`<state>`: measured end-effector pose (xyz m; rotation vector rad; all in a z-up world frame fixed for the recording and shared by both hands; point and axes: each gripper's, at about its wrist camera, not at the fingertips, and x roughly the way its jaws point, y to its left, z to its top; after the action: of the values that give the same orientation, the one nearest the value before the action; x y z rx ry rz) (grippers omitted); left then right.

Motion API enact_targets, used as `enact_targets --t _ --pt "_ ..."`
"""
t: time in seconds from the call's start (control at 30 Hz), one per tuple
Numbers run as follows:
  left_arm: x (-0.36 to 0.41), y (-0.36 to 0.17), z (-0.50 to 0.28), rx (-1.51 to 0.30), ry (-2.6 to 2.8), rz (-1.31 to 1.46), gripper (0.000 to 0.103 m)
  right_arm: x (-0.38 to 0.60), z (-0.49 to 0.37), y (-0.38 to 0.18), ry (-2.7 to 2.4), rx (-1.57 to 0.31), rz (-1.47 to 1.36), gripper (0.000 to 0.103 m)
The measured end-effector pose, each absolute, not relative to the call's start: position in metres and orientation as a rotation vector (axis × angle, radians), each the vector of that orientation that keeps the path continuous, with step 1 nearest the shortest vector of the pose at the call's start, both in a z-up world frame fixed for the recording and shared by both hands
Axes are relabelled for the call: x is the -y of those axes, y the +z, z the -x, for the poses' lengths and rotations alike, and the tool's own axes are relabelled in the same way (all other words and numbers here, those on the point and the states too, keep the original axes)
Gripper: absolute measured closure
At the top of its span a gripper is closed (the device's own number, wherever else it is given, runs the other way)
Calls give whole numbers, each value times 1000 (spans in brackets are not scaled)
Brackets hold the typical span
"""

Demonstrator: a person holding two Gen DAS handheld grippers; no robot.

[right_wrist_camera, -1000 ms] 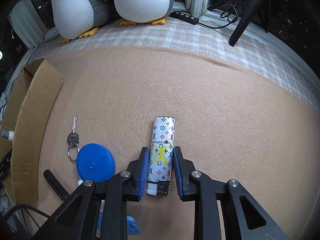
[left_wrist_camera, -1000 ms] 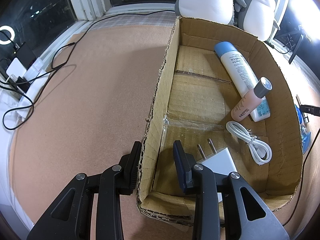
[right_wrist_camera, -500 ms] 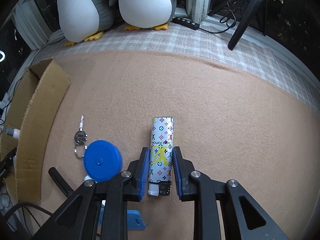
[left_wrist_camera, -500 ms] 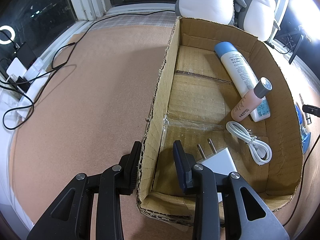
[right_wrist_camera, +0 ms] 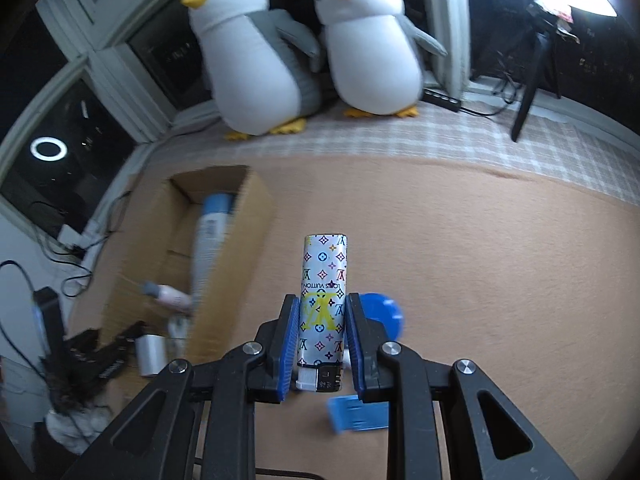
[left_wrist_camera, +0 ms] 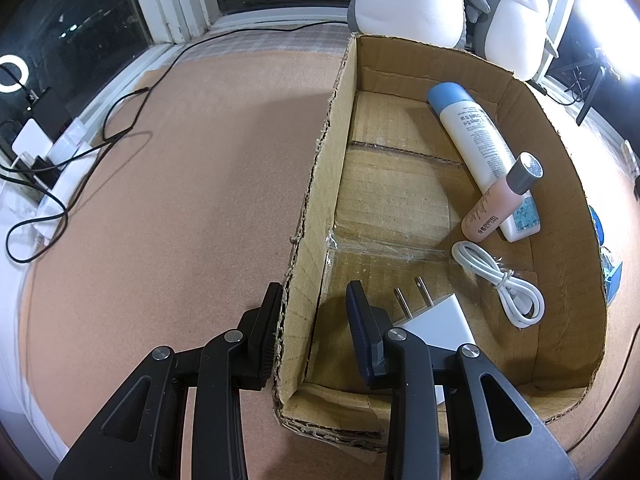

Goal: Organize rigid objects
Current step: 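Carry the patterned power bank with the right gripper into the box and release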

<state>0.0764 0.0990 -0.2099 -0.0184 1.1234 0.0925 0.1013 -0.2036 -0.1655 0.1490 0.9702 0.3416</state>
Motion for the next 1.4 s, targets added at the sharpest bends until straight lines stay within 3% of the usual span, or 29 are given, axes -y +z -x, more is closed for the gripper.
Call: enact_targets --t 0.23,0.53,1.1,1.4 --pt "-98 -210 -76 -1120 89 19 72 146 -82 -158 480 -975 -161 82" --pt "-97 -211 -75 -1116 90 16 72 102 -76 -188 548 -1070 -236 82" --pt "-95 -211 -75 -1115 91 13 72 89 -77 -208 508 -1111 -252 82" --pt "-95 -211 -74 -1113 93 11 72 84 -76 -205 510 -1097 -226 75"
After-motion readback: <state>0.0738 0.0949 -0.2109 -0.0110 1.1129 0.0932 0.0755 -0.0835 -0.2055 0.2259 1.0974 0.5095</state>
